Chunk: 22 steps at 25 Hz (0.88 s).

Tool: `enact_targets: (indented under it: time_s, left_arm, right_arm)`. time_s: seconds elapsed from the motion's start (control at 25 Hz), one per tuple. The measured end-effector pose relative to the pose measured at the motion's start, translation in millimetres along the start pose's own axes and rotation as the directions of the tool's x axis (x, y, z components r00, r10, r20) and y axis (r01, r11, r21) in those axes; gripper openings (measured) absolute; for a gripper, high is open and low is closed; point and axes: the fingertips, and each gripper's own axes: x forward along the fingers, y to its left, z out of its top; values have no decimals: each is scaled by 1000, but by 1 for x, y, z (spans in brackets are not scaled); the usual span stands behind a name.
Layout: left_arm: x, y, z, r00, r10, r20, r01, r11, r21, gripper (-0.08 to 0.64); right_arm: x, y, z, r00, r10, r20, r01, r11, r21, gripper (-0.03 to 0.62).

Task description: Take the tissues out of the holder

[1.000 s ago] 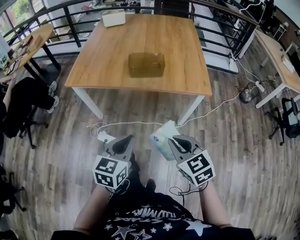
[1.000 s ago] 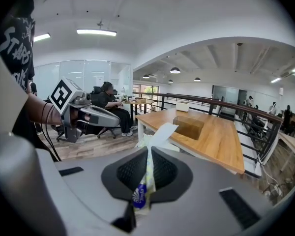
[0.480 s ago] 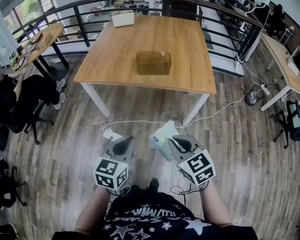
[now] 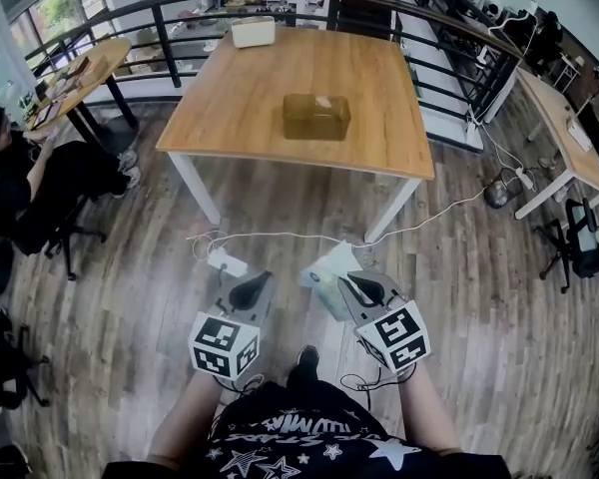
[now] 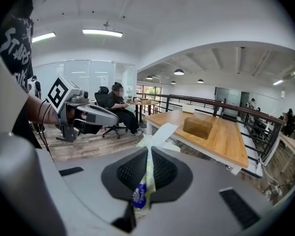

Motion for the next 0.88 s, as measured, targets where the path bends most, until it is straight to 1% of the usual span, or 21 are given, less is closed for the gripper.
enact_targets:
  time_s: [0.12,0.32,0.52,0.6,0.88]
  left_arm:
    - [-24,-2,-9,1000,-6,-3,6,1000,-1,15]
    - [-75,-18,-25,1000,-18,10,17,1000,8,15]
    - [-142,-26,-37,999,-28,26,27,999,27,15]
    - [-166,-22,-46,999,-22,28,22,1000,19,15]
    - [-217,-35,-75,999,-25,27,25,1000,4,15]
  right_arm:
    - [-8,25,-3,1000,-9,-5,9,1000,2,21]
    - [-34,73,-11,1000,-29,6,28,999,20,21]
    - [-57,135,-8,1000,-27,4,27,1000,-9,21]
    - [-63,158,-7,999,-34,8,34,999,-9,21]
    - [-91,216,-24,999,-52,0,52,999,1,21]
